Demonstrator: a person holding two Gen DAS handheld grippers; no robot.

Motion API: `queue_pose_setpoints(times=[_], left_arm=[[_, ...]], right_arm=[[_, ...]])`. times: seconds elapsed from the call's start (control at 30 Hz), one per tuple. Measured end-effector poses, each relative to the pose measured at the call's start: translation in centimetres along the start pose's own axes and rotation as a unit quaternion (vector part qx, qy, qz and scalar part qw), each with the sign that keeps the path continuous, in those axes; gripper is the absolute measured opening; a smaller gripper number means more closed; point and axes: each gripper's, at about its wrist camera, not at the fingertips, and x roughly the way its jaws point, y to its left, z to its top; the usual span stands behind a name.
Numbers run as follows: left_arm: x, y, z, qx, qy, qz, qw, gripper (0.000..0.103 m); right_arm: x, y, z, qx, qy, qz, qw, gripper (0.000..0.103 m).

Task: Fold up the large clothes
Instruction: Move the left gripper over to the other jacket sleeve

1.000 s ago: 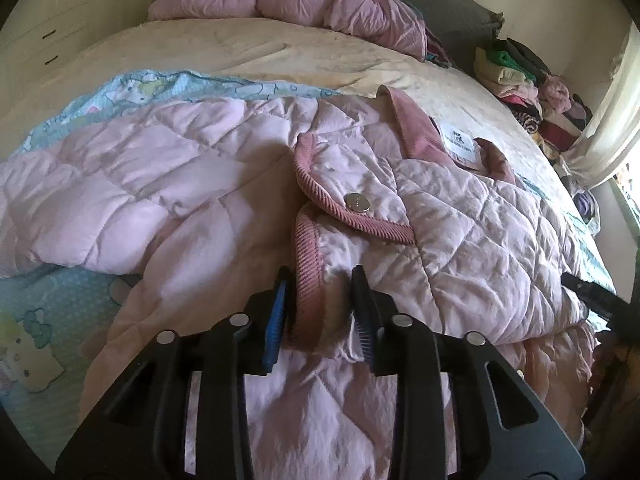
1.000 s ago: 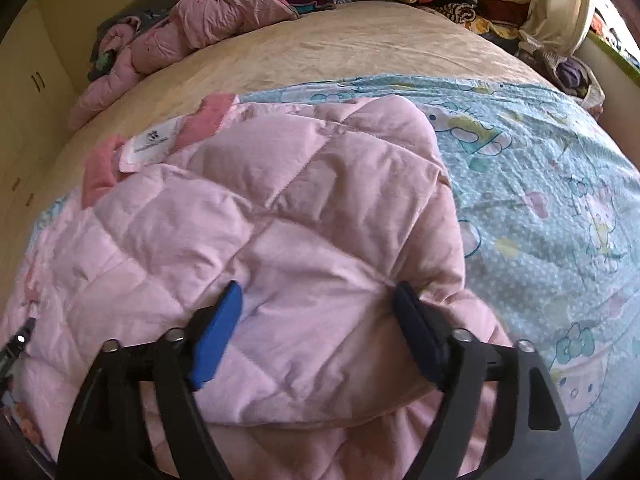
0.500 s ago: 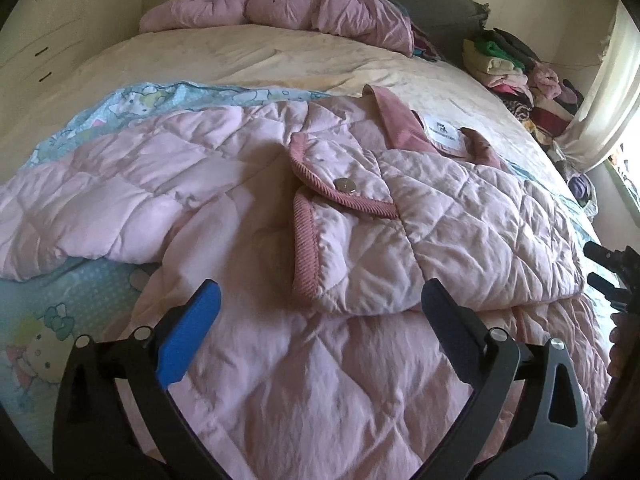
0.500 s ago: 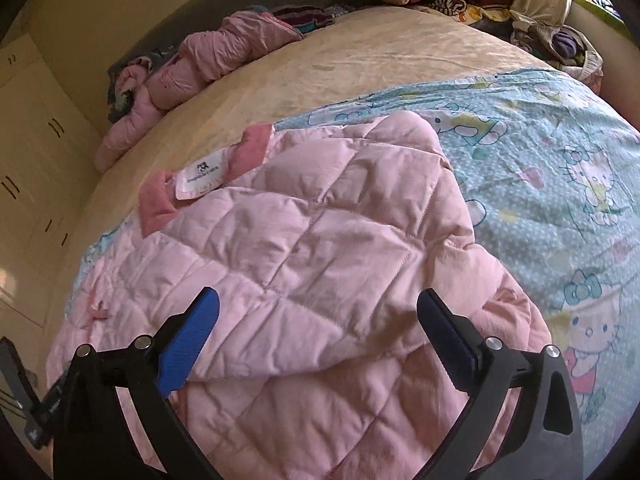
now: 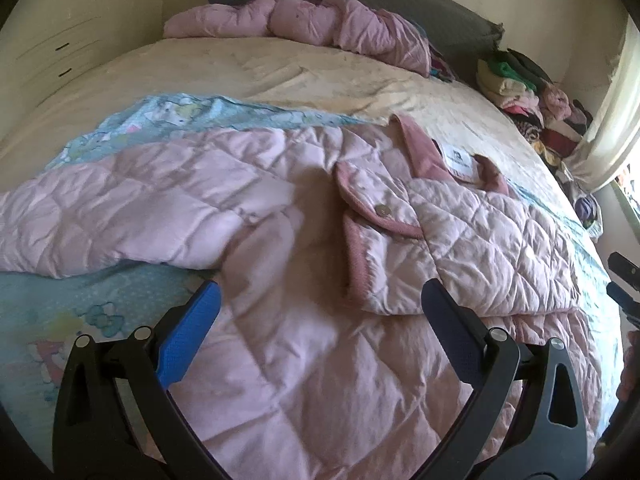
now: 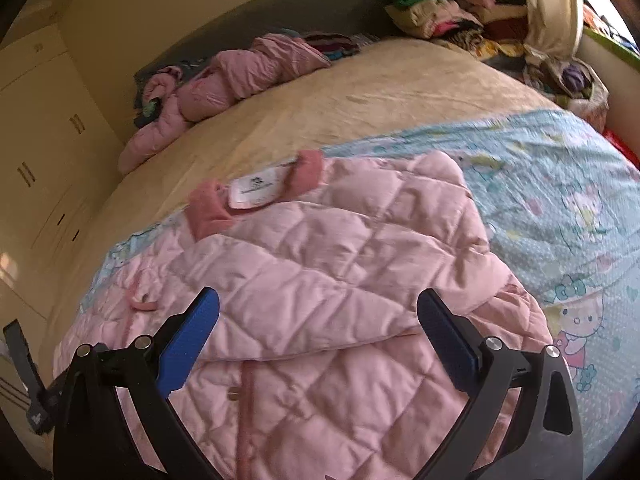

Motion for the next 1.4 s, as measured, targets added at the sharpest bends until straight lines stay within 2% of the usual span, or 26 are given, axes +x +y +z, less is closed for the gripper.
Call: queue_pose_setpoints(times=[0.63,1.0,1.4], left_arm=[[-3.0,7.8,1.6,-0.083,-0.029,0.051,0.9948,0.094],[-4.0,12.5,1.7,-0.133,-0.036,0.076,0.9876,0.094],[-5.0,17.5,1.3,-0.189,-0.046,0.109,0.9749,0.094]], right_arm=[[-1.7,10.8,0.1,-0.067,-0.025,0.067,0.995,0.099],[-0.1,17.4,-0.9,-0.112,-0.008,0.109,0.988,0.099],[2.5,24.3,-3.6,-0.168,0.022,0.145,0.975,0.099]])
